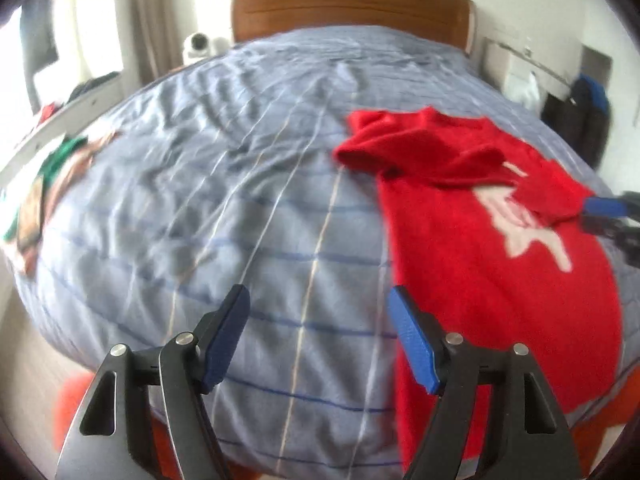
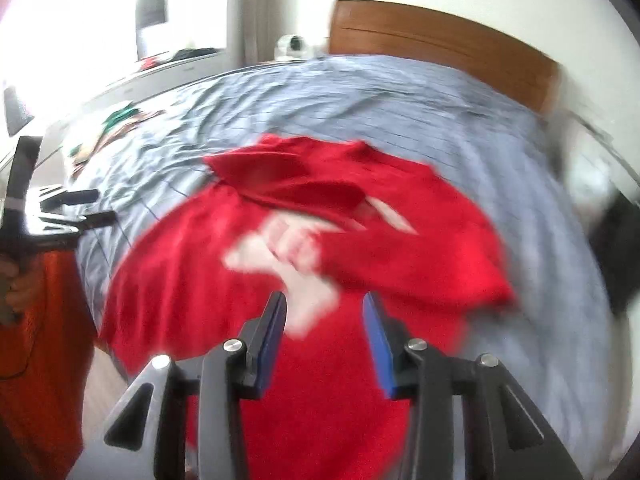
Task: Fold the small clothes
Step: 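Grasp a sweater sleeve cuff with the right tool and pull it outward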
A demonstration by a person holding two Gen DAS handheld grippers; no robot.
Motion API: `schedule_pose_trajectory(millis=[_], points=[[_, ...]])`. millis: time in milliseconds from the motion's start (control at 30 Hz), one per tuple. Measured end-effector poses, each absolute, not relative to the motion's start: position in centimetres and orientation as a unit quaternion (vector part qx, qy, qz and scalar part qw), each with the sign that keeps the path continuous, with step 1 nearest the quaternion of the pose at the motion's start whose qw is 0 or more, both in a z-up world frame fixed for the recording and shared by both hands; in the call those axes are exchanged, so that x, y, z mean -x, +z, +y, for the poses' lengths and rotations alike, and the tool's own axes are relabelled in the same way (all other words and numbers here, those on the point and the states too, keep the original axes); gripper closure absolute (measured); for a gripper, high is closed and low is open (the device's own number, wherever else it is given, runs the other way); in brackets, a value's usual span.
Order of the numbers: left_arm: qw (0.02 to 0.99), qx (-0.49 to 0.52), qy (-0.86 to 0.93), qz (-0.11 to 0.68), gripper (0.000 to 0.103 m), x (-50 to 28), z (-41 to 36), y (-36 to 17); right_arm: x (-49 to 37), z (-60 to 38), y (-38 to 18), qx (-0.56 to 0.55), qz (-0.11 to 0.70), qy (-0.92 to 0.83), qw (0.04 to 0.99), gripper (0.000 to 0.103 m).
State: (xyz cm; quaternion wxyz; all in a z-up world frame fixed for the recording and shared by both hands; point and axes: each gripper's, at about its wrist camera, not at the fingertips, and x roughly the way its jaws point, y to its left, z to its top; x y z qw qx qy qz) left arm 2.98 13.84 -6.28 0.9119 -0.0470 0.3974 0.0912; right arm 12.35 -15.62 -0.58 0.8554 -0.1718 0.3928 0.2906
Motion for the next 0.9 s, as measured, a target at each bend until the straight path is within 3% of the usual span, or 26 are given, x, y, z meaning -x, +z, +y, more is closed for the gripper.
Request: schedule_pose_trajectory(millis=[133, 233, 267, 300, 633, 900], points=[[0.892, 0.025, 0.12, 0.435, 0.029, -2.3, 14.4, -8.4, -16.6, -12.1, -5.6, 0.207, 0.427, 0.285, 0.833, 0.063], [0.899, 0.038, 0.122, 0.419, 0.028, -1.8, 15.2, -7.5, -18.6, -13.7, -7.1, 0.14, 0.438, 0.256, 0.85, 0.066], [0.898, 0.041, 0.123, 0.421, 0.027, -1.9, 15.4, -7.5, -18.9, -14.8, -7.2, 0.116, 0.444, 0.249, 0.853, 0.075], [0.897, 0.042, 0.123, 0.423, 0.027, -1.7, 15.2, -7.7, -19.2, -16.1, -7.0, 0.09, 0.445, 0.232, 0.86, 0.096], [0.894, 0.025, 0.112, 0.432, 0.027, -2.1, 13.2, -8.1, -16.3, -40.7, 1.9, -0.079, 0.366, 0.014, 0.927, 0.096], [0.886, 0.025, 0.109, 0.45, 0.027, -2.2, 12.6, -8.9, -11.6, -56.2, -1.9, -0.237, 0.381, -0.126, 0.885, 0.096]])
